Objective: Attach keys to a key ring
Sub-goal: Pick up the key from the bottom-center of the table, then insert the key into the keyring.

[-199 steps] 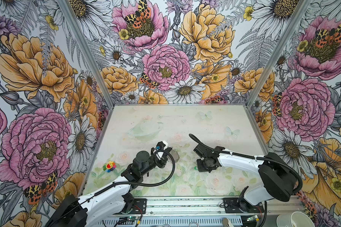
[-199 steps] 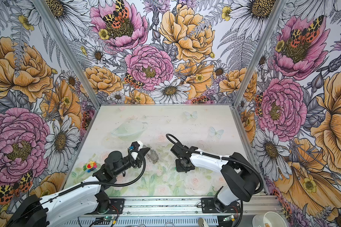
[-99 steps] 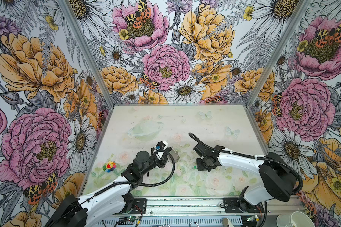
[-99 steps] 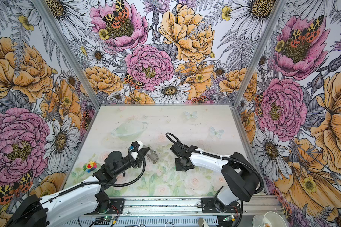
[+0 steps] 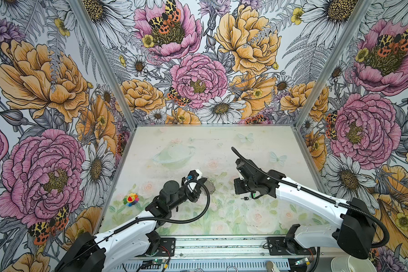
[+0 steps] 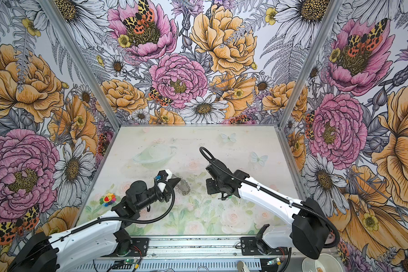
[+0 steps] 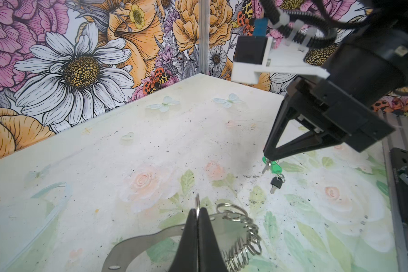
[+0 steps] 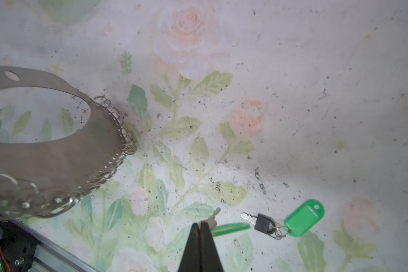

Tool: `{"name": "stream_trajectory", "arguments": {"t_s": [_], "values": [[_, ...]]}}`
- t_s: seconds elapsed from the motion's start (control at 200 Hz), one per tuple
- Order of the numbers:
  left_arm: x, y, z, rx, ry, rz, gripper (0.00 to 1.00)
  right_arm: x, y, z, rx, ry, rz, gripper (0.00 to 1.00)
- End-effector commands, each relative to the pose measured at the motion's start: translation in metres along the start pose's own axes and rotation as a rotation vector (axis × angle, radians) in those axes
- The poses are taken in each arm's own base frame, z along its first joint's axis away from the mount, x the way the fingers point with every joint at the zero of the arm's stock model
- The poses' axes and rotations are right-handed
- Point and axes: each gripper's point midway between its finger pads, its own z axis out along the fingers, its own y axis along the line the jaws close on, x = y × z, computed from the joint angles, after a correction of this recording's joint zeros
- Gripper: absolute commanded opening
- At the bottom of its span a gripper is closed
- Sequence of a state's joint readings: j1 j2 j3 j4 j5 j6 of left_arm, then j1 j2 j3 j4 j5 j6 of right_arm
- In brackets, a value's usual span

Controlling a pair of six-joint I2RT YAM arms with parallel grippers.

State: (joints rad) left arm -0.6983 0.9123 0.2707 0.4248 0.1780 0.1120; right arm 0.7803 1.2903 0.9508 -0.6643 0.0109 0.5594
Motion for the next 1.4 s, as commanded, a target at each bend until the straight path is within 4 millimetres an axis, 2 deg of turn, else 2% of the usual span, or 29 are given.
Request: {"name": "stream_trajectory", "arguments": {"t_s": [0.0,0.165,0.355,0.726,0.981,1.126,1.396], "values": [[-0.024,-0.015,-0.004,0.080,-0.092,0.029,0.00,-0.026,0.014,-0.017,-0.055,-0.118,-0.125,0.00],[-0.029,-0.032,-0.009,0.179,-0.130,0.036,0.00,-0.048,0.036,-0.036,-0.168,-0.260,-0.209,0.00],[-0.030,-0.051,-0.011,0.294,-0.133,0.043,0.00,-0.054,0.051,-0.054,-0.281,-0.370,-0.296,0.00],[-0.023,-0.068,-0.010,0.399,-0.115,0.077,0.00,-0.043,0.067,-0.067,-0.433,-0.472,-0.476,0.00],[-0.019,-0.079,-0.010,0.477,-0.114,0.090,0.00,-0.012,0.085,-0.071,-0.591,-0.466,-0.626,0.00],[-0.014,-0.084,-0.008,0.516,-0.099,0.094,0.00,-0.009,0.091,-0.079,-0.632,-0.525,-0.678,0.00],[-0.010,-0.091,-0.010,0.566,-0.101,0.125,0.00,0.001,0.095,-0.070,-0.660,-0.504,-0.748,0.00]]}}
